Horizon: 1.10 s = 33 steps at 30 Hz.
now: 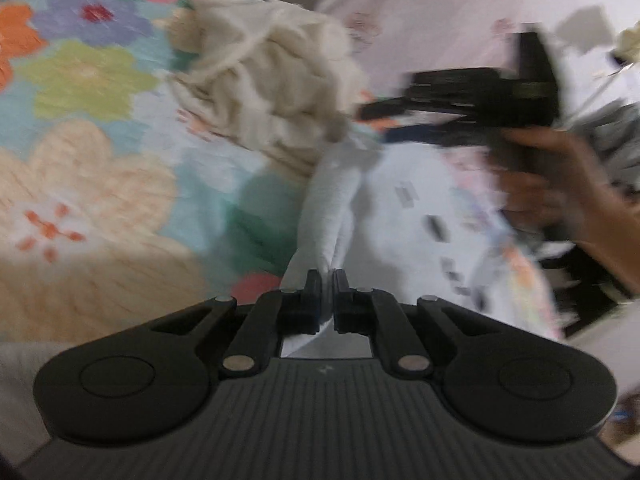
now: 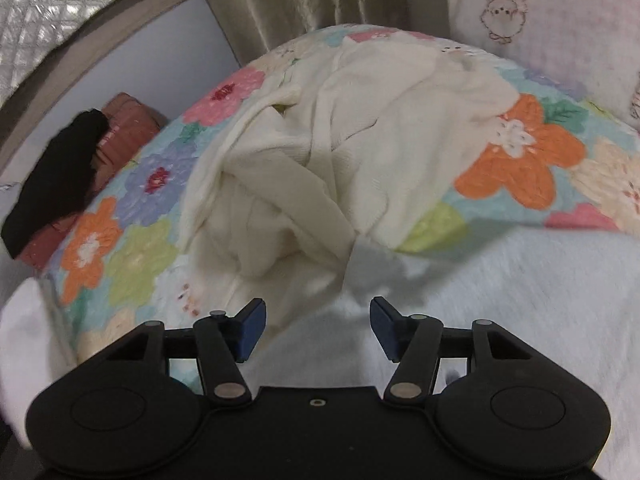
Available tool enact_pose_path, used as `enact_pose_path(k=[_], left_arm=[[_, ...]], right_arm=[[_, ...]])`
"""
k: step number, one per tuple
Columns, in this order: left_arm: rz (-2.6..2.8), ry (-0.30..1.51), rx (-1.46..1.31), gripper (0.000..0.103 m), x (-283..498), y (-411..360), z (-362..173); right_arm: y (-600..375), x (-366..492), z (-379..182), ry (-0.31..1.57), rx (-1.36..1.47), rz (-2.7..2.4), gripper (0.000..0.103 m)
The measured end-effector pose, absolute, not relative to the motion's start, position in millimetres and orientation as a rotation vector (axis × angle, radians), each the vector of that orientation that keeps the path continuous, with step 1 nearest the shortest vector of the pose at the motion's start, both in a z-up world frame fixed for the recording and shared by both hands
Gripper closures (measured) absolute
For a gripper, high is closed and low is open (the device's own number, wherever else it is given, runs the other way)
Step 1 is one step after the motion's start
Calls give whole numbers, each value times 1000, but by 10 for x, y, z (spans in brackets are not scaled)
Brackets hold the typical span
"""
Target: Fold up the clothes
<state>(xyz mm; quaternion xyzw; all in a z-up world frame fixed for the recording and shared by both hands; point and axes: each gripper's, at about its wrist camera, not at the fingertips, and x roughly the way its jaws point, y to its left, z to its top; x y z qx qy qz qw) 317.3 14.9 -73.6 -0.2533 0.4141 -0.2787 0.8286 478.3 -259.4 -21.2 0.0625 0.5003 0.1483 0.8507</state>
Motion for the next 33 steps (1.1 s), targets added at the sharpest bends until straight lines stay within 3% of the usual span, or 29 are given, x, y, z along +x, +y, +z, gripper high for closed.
enact_pose_path(k=[5,6,7,8,10,16,21,24,26,30,33], left_arm=[[-655,929,-558,98,3130,116,-848],[-659,933,-552,98,3118,106,-841],[-662,936,-547,98,3107,97,-835],[-662,940,-543,98,3093,94,-831],[-659,940,-535,98,3056,101,-817],[-727,819,-420,98,2906,-15,-510],[-746,907,-407,97,2905,-169,-583],[-730,966,-354,97,2859,-285,-640],[-711,995,-331,97,2831,-329,-676],[-693,1024,-376,96,2840,-271,-729],[-690,1030,-378,96,2859,-276,-748]], right_arm=[[-2424,5003,-509,1111,-50,169,42],[-2390,5034,-576,1127,-109,130,51],[-2378,5036,-633,1142,-155,103,78],[-2407,4986,-649,1144,-173,96,93],[-2529,4764,-519,1071,-152,84,95],[-3183,3259,117,774,102,17,95],[-3843,2489,-282,871,282,-92,94],[-3961,2348,-487,972,279,-141,85],[-3988,2287,-547,1013,246,-178,66],[-3825,2256,-238,869,57,-140,66],[-3649,2367,-181,829,-33,15,56]])
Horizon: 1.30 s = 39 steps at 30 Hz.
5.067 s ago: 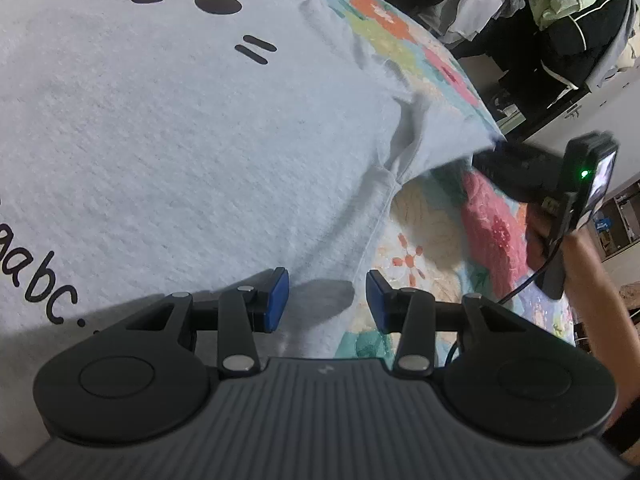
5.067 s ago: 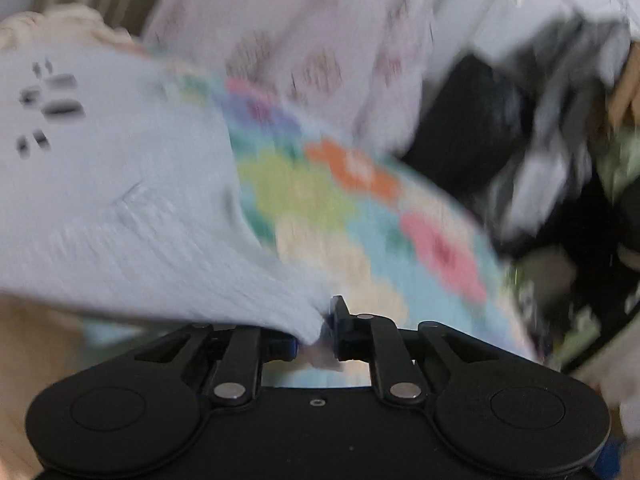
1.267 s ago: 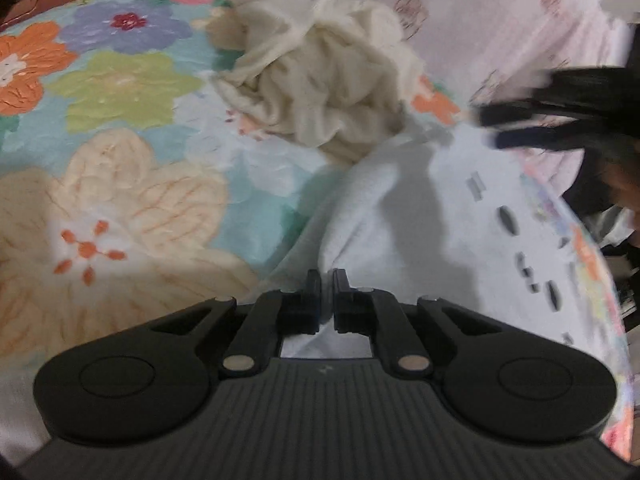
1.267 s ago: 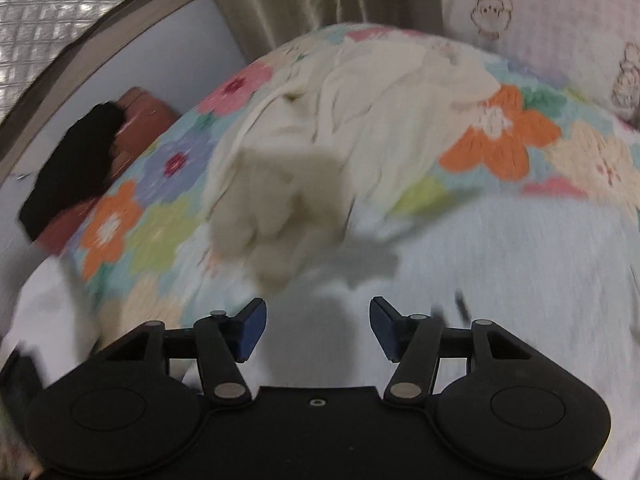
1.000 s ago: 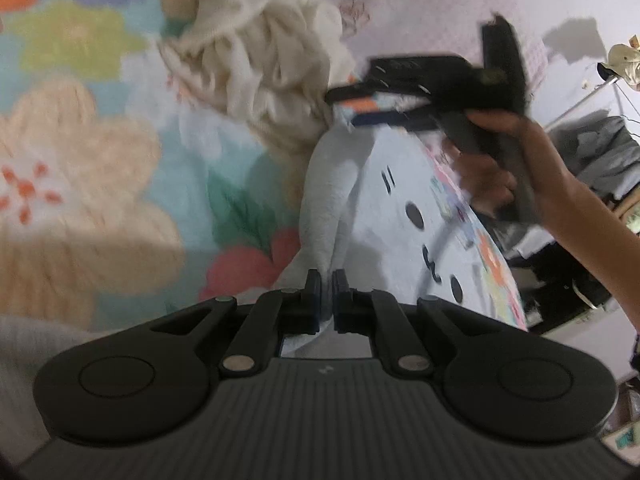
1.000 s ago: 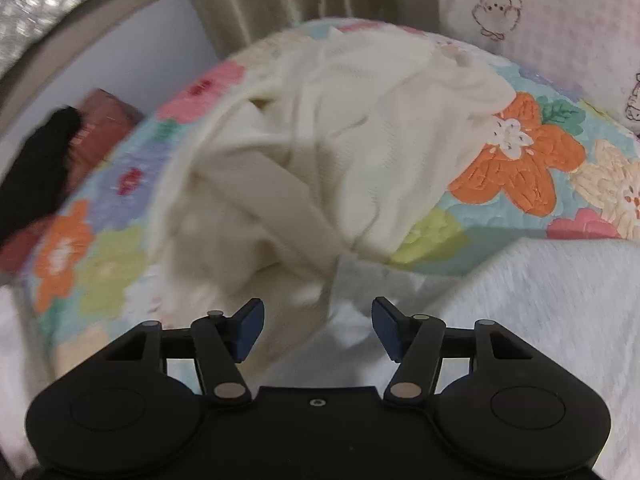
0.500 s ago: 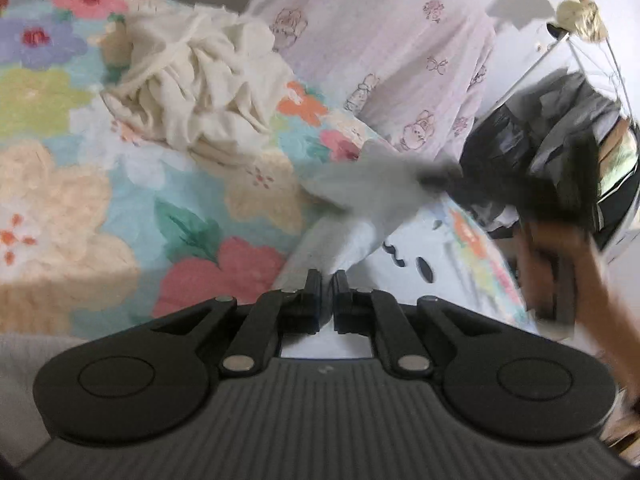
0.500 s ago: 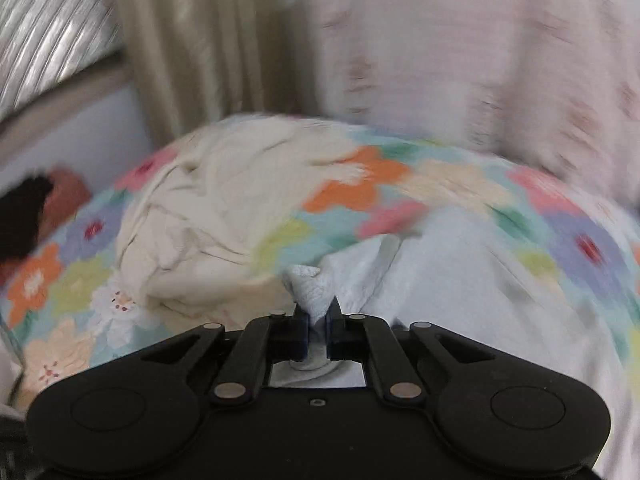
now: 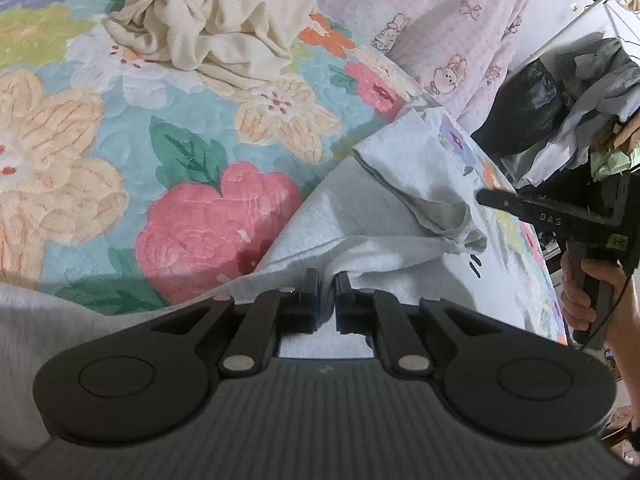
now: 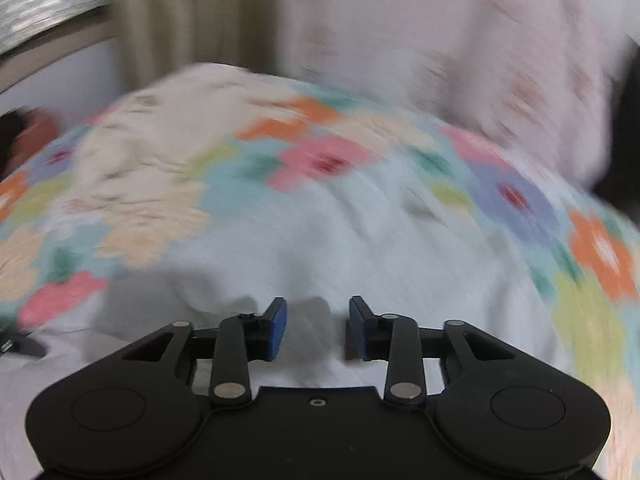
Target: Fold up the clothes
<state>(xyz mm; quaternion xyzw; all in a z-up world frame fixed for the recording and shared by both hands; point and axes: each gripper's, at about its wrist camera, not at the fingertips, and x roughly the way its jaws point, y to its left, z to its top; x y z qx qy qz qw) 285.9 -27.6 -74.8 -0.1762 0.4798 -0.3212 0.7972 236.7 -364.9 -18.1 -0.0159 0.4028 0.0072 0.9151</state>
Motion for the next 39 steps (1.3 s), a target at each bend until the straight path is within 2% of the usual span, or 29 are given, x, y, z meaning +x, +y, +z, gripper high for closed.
enact_pose_path(k=[1,4,8,9,10,11,13,19,22,25,29,32,35,39], left_arm=[[-687,1033,-369,96,2857,-292,-753],[-688,1032,-347,96,2849,-336,-777],[-696,1033,-325,96,2843,-349,-788],[-696,1033,-324,96,2845,-347,-792],[-696,1033,-327,96,2851,-345,-799],[-695,1032,-333,96,2858,-342,-806],[-688,1034,-349,96,2871,-329,-821],[-681,1004,-354,96,2865,-316,-781],[-671,1009,-346,96,2884,-342,-807],[-657,1009,-353,96,2887,-345,-824],[-651,953,-341,96,2893,-330,-737],[-661,897,-259,96,2922,-383,-646],[-600,882,-332,97,2998,-260,-656],[-496,798,-476,97,3045,100,-606]], right_arm=[[-3588,2413,-177,822,-59,73,50],[-3469,2570,-386,878,-110,181,43],[-3445,2713,-717,928,-185,185,44],[-3454,2741,-727,923,-184,195,48],[-3463,2768,-737,918,-184,206,68],[-3470,2789,-741,916,-182,205,96],[-3474,2735,-704,903,-168,172,100],[-3964,2446,-262,697,92,-30,100],[-4203,2324,-468,774,205,-102,100],[-4249,2176,-654,810,193,-149,100],[-4287,2325,-556,827,234,-126,100],[-4162,2690,-280,823,191,-39,100],[-4020,3104,53,795,193,19,100],[-3961,3418,662,560,258,93,100]])
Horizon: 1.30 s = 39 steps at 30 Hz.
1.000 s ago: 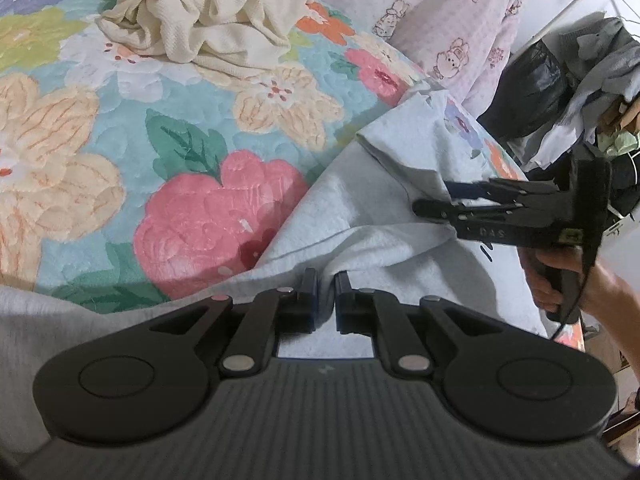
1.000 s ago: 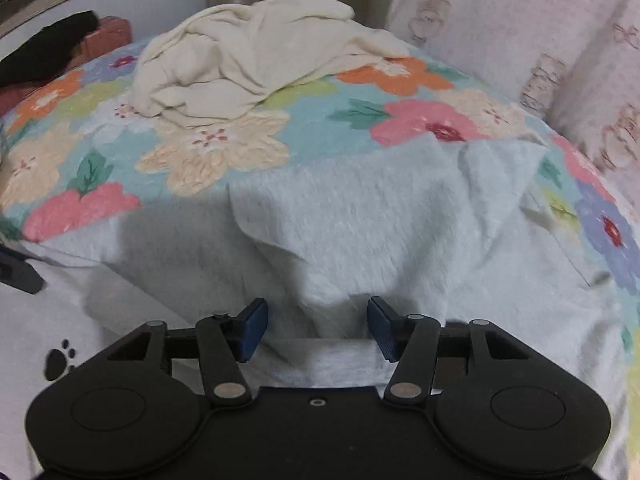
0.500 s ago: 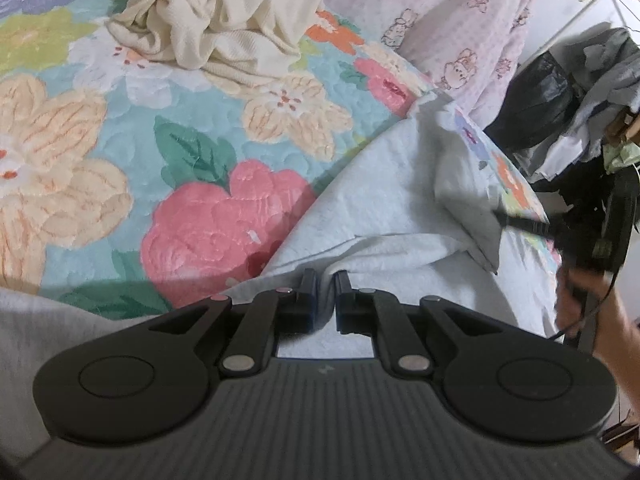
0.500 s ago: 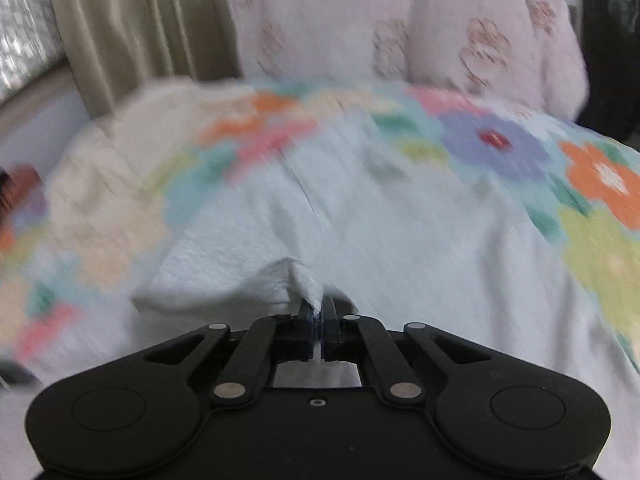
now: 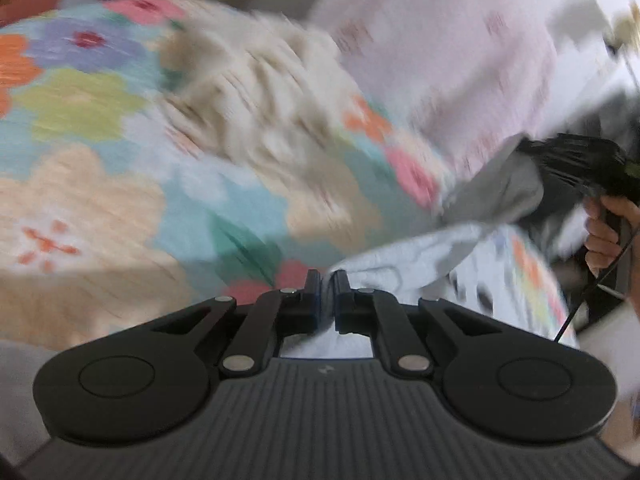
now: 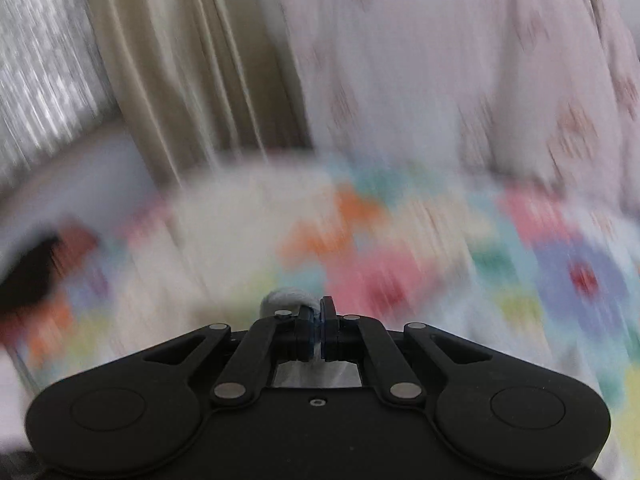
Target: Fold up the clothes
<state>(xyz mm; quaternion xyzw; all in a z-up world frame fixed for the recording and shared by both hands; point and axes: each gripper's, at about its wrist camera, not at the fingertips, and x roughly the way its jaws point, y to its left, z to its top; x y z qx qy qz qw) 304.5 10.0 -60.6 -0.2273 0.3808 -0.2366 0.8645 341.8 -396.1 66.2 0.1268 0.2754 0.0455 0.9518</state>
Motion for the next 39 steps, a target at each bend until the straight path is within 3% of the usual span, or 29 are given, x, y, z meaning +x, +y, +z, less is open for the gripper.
enact_pose_path(k=[4,9,11,15,19,21,23,28,29,30,31,32,39], left_arm=[[-444,797,-546,97,3099,345,-662],[-431,879,-522,97,3165,289,-806],[-437,895,-509,97,3167,236,-839],[-433,897,-484,97,3150,198,-842],[-432,900,-504,97,3134,226,-852],[-430,900,-499,97,3129,219,-852],[-427,901,-493,97,3127,210,-855],[-420,910,-487,96,3135,208,-888],[-419,911,-485,96,3136,208,-892],[-419,911,-483,96,3134,209,-895],[-418,912,-482,96,3132,210,-897],[-418,914,-481,96,3132,211,-899],[-416,935,-488,95,3162,184,-921]], right_arm=[[-4129,3204,709,461,406,83,100],[-4290,2624,-167,735,371,-92,99],[-4387,2498,-492,879,355,-139,92],[-4634,2297,-611,952,471,-120,90],[-4568,2289,-353,863,357,-68,62],[-4504,2427,-239,834,316,-15,57],[-4440,2648,-162,815,289,29,41],[-4229,3304,-164,818,192,69,22],[-4198,3383,-200,830,164,65,26],[-4184,3425,-236,846,135,58,38],[-4170,3468,-272,861,106,50,86],[-4174,3480,-291,870,89,37,95],[-4766,2746,-7,742,201,-128,95]])
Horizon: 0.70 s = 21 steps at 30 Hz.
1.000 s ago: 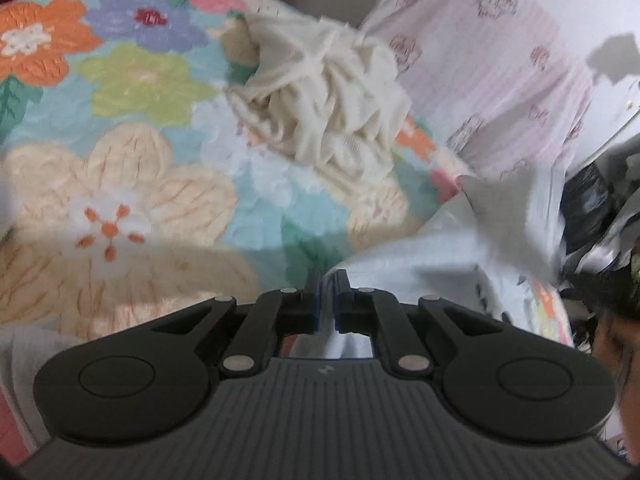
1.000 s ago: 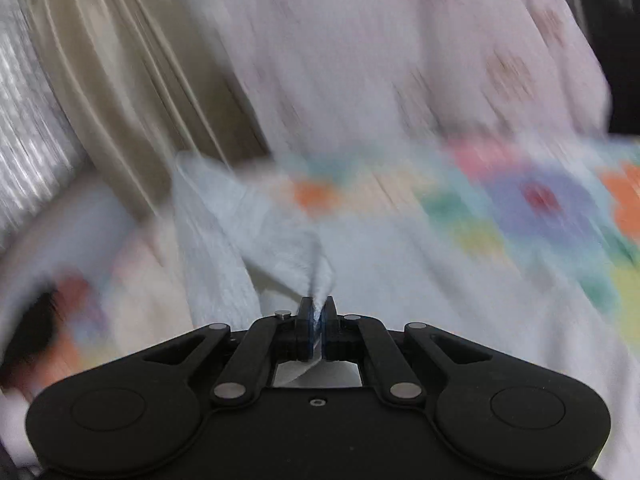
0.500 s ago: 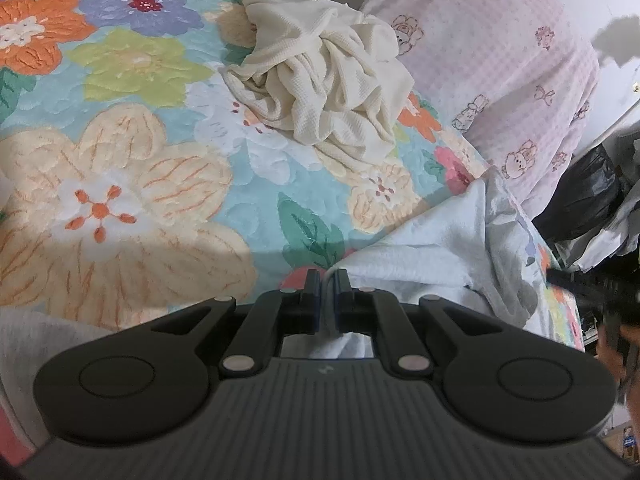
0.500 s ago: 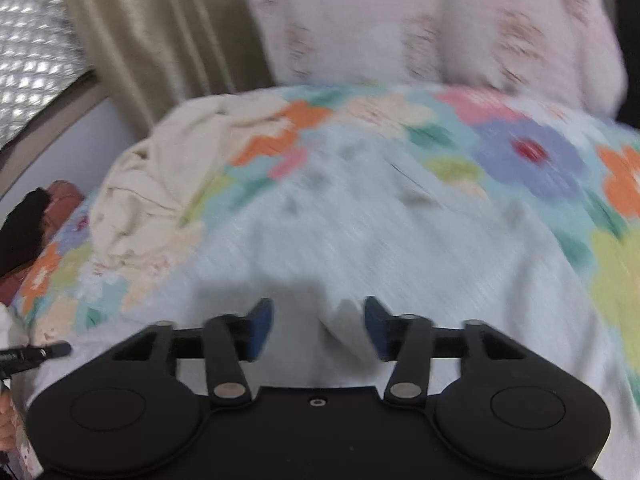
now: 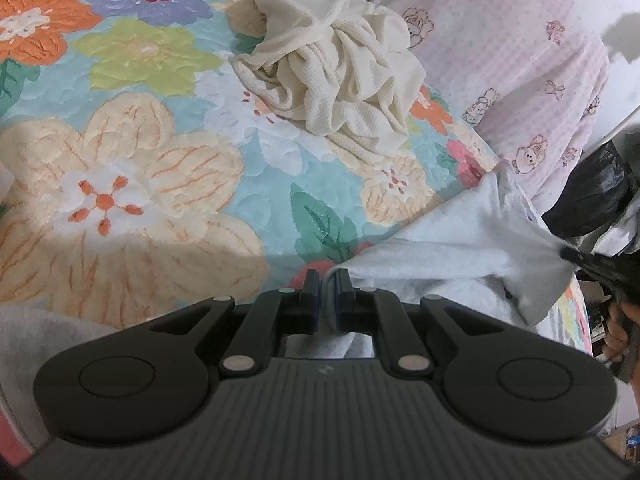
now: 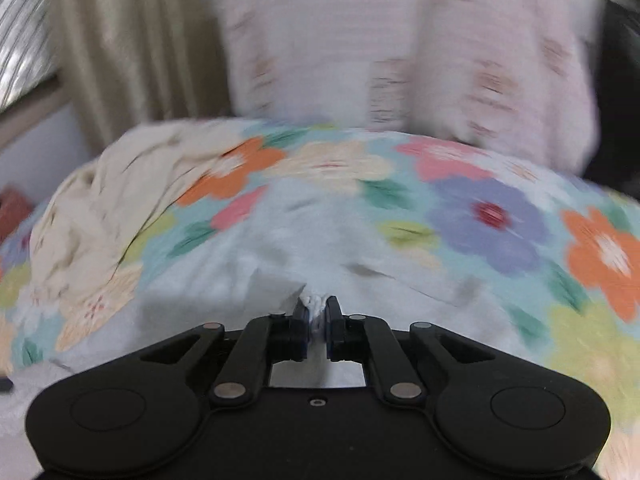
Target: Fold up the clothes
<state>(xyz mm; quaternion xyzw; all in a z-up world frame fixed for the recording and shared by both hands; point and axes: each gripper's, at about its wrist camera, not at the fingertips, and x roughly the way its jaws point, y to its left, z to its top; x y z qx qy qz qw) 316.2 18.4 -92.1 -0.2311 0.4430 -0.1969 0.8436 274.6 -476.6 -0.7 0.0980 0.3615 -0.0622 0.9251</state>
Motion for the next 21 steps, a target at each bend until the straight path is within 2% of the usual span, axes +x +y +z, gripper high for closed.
enact_pose_path(k=[3,4,7,9,11,14,17,21], left_arm=[[-420,945,-462,95,3152,107,-896],[-415,946,-438,95,3143,73,-878],[-402,932,-344,95,3097,-15,-772],[-398,916,-283,95,3048,-68,-668],[-396,898,-216,95,2985,-138,-557],[-401,853,-83,94,2804,-354,-350],[-447,804,26,87,2623,-589,-176],[-606,773,133,74,2447,-1002,-121]], right_arm=[[-4999,2527,-72,775,261,-125,95],[-5052,2481,-134,800,299,-104,91],[-5148,2373,-285,831,376,-102,71],[-5203,2286,-341,825,395,-108,66],[-5255,2201,-394,818,427,-92,50],[-5300,2114,-493,817,507,-40,44],[-5295,2050,-579,803,549,4,37],[-5196,2175,-687,827,478,45,36]])
